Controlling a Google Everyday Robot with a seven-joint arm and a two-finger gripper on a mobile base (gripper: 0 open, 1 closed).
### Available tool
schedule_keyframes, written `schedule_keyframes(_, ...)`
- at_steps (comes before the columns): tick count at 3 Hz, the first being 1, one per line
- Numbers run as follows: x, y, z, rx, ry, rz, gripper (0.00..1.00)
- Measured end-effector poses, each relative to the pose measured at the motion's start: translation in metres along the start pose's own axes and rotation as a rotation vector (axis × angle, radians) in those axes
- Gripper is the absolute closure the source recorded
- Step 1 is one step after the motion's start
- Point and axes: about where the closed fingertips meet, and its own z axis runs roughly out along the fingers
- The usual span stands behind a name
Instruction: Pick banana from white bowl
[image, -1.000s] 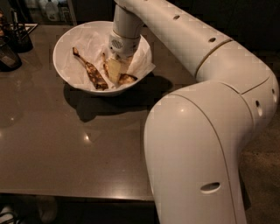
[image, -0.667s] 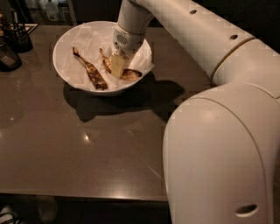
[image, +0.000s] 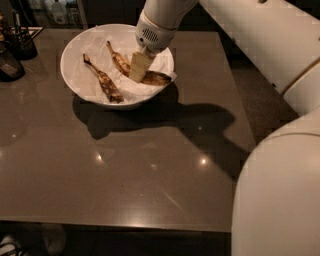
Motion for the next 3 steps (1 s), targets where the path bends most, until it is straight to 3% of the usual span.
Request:
schedule_keyframes(1,-0.004,0.002,-0.001,0.005,0.011,-0.014,1.00)
schedule_keyframes(3,-0.020,0.074,-0.034,-0.032,0.036,-0.080,1.00)
